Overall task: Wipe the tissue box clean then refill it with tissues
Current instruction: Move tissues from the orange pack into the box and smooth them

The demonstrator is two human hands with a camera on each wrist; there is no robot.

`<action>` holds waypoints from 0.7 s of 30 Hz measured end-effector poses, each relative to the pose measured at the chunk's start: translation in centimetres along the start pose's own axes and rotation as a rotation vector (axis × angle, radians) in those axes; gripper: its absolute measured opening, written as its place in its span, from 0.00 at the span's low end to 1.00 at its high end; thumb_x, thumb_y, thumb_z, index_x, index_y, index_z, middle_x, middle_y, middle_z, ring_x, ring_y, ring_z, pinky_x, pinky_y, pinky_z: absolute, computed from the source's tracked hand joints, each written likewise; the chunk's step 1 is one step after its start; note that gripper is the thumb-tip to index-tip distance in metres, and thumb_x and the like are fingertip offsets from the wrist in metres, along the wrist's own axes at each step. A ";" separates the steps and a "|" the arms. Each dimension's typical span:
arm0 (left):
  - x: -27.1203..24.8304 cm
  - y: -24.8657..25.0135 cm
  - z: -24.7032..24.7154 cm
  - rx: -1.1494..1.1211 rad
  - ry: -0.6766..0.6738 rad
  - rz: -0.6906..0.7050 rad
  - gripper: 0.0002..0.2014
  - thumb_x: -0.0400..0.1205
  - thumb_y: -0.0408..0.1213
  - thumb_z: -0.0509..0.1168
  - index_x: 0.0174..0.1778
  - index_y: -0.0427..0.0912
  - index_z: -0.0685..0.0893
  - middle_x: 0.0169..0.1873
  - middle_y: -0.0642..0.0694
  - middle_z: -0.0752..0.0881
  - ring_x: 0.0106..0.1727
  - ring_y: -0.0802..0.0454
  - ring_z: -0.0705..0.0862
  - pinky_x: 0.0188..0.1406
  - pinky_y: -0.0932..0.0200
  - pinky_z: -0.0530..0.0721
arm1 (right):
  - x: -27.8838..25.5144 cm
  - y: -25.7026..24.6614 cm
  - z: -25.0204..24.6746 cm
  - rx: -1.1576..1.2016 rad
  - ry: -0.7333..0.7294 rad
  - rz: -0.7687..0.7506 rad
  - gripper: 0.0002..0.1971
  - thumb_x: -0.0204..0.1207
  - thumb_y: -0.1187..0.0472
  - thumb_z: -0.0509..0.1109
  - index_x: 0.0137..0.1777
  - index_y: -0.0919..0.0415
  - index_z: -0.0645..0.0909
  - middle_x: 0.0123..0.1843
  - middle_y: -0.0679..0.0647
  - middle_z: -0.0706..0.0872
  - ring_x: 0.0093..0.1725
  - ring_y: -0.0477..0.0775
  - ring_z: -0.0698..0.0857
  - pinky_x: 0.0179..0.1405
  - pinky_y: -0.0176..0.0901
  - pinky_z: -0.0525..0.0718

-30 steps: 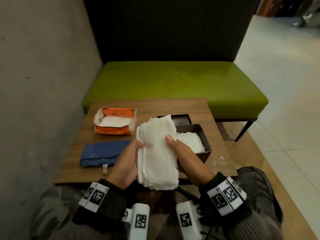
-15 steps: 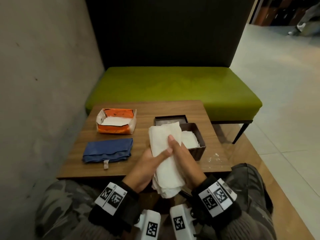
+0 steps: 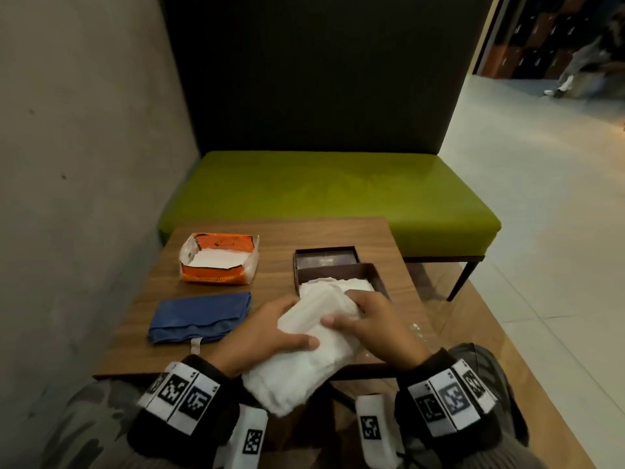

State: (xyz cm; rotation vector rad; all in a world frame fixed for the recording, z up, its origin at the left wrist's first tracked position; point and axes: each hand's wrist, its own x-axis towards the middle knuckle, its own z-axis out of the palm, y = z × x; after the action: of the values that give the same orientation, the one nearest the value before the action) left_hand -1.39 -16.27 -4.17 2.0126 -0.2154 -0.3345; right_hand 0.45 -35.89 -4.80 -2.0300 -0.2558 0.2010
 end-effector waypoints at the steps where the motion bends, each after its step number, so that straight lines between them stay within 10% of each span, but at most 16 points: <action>1: -0.2 -0.6 -0.1 -0.080 0.043 -0.038 0.23 0.65 0.48 0.79 0.55 0.52 0.82 0.47 0.52 0.89 0.47 0.61 0.87 0.41 0.68 0.82 | 0.0 0.5 -0.3 0.070 0.035 0.026 0.06 0.71 0.55 0.77 0.44 0.56 0.86 0.43 0.53 0.90 0.45 0.51 0.89 0.48 0.54 0.88; 8: -1.0 -2.0 3.5 -0.966 0.193 -0.172 0.20 0.79 0.35 0.65 0.68 0.45 0.76 0.60 0.43 0.86 0.61 0.43 0.85 0.61 0.42 0.83 | -0.9 1.1 0.1 0.397 0.082 0.192 0.11 0.80 0.55 0.67 0.61 0.54 0.82 0.57 0.53 0.89 0.56 0.53 0.88 0.59 0.55 0.86; 16: 0.8 -1.0 4.1 -0.944 0.287 -0.295 0.14 0.83 0.33 0.56 0.64 0.41 0.76 0.54 0.39 0.87 0.53 0.42 0.87 0.45 0.47 0.89 | -0.8 0.7 0.2 0.358 0.048 0.337 0.25 0.74 0.44 0.66 0.69 0.52 0.74 0.66 0.50 0.82 0.63 0.54 0.82 0.68 0.60 0.79; 21: 2.5 -0.4 3.1 -0.695 0.349 -0.262 0.16 0.82 0.27 0.56 0.65 0.41 0.76 0.59 0.39 0.85 0.59 0.42 0.84 0.59 0.45 0.83 | 0.6 0.7 -1.5 0.295 0.148 0.336 0.09 0.80 0.65 0.60 0.54 0.54 0.78 0.56 0.56 0.85 0.56 0.58 0.84 0.60 0.58 0.84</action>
State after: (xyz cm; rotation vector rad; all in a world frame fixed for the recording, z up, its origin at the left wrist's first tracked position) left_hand -0.07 -19.39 -6.21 1.3713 0.3475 -0.1783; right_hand 1.52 -37.37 -4.76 -1.7722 0.2003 0.2786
